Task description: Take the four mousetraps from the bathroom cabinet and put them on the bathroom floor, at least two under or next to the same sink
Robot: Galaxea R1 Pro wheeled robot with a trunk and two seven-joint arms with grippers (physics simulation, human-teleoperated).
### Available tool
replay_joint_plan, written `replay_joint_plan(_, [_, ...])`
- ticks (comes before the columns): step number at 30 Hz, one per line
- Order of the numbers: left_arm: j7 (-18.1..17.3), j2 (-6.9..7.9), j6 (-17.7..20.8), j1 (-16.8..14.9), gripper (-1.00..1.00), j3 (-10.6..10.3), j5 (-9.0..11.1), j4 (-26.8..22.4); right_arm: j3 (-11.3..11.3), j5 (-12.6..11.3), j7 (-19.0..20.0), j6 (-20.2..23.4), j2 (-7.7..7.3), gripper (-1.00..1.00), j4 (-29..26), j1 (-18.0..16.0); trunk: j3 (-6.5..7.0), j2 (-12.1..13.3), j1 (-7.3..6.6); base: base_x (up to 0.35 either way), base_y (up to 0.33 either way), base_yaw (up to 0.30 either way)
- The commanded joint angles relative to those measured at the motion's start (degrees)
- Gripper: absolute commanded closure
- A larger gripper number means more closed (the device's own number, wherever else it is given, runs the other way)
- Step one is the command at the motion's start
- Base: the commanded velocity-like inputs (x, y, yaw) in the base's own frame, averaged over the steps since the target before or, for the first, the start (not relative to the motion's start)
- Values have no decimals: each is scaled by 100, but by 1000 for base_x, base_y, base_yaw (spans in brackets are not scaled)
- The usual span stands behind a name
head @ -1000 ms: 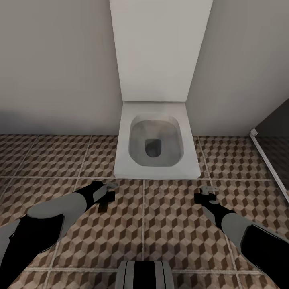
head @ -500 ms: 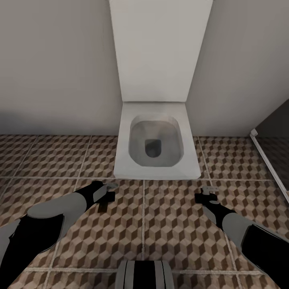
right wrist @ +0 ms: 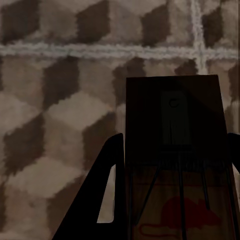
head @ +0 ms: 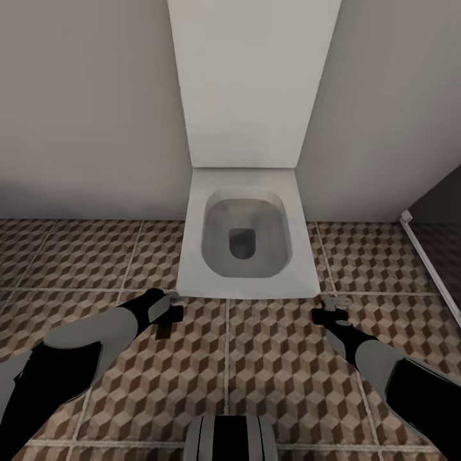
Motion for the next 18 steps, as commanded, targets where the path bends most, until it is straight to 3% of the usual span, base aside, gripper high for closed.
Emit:
replay_joint_plan(1, [53,2,10,-4,100,-26,36,-13,49,-55,-5,-12,-11,100,2,-1,-3,-1,-1,0,0,0])
replay_joint_plan(6, [53,16,10,-4,100,-26,42,-5,49,-57,-33,-12,-39,100,11,-1,-3,-1,-1,116,0,0])
replay_joint_plan(18, [53,40,10,-4,100,-26,45,22,41,-74,-50,-21,-84,100,21,-1,-3,-1,-1,304,0,0])
